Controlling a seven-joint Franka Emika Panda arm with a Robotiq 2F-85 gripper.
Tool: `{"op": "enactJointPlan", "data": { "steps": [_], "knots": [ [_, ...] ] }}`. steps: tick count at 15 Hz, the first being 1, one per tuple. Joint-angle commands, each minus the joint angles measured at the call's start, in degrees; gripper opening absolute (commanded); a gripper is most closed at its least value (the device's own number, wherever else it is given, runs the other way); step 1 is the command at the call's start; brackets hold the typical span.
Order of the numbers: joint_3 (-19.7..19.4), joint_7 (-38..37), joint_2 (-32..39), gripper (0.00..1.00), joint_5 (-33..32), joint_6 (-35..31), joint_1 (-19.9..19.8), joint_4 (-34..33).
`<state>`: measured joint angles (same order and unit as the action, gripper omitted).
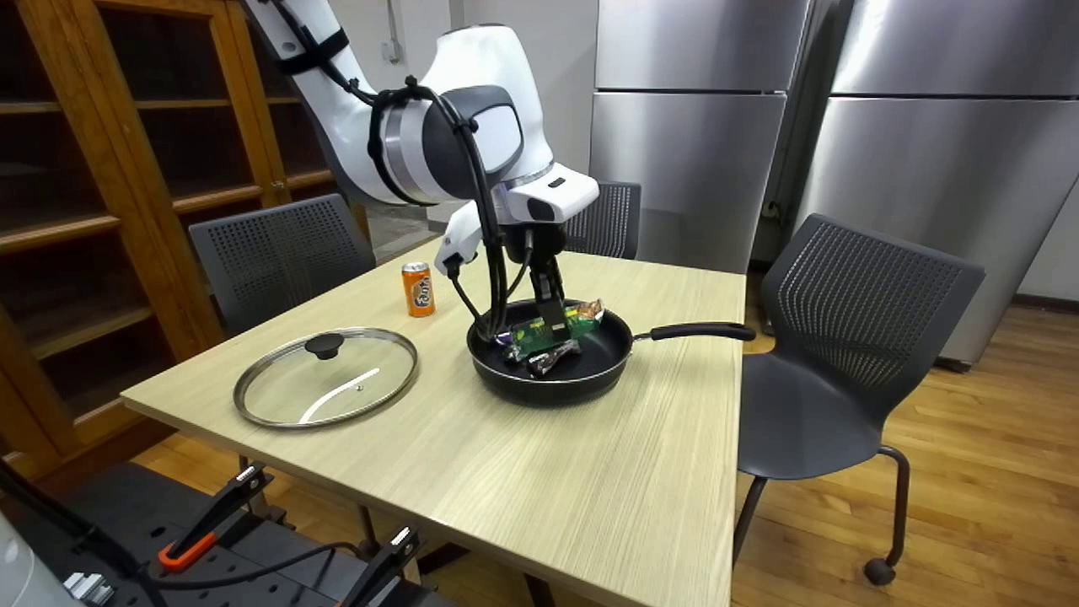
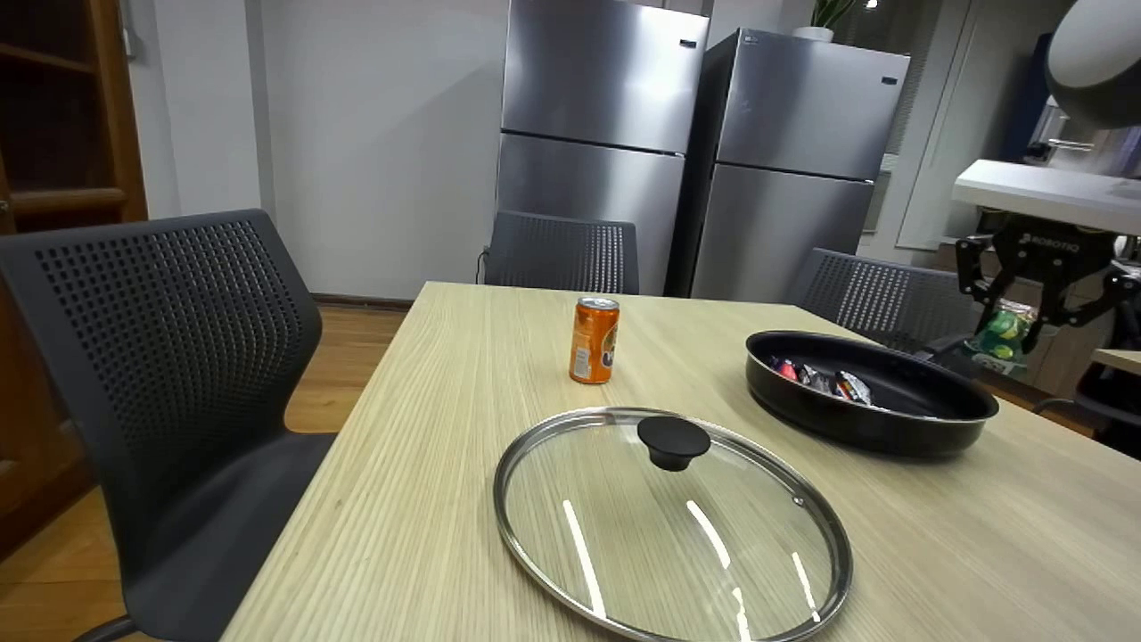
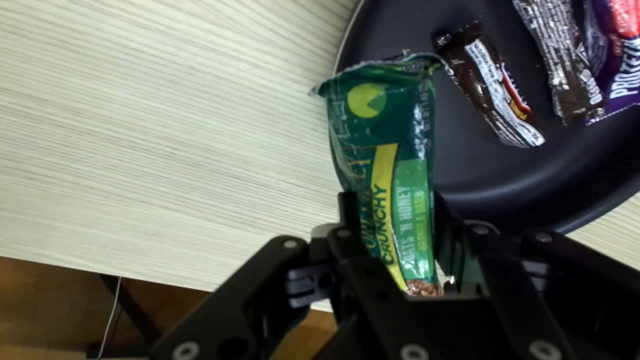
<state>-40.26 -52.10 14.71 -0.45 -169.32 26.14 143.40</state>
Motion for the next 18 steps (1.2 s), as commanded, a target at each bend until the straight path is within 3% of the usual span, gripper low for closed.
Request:
{"op": "enactJointPlan", "data": {
  "steps": [1, 4, 5, 10, 18],
  "knots": [
    [0.22, -3.01, 2.86, 0.12, 0.95, 3.04, 1.03, -5.32],
    [1.97, -2.93, 5.60, 0.12, 2.83, 5.01, -0.13, -8.85],
    [5.35, -4.48, 6.35, 0.12, 1.01, 5.70, -3.72, -10.30],
    [11.61, -5.96, 12.62, 0.12, 0.90, 9.42, -9.50, -16.90],
    [14.78, -7.63, 20.95, 0.12, 0.58, 13.85, -13.68, -25.05]
  ]
}}
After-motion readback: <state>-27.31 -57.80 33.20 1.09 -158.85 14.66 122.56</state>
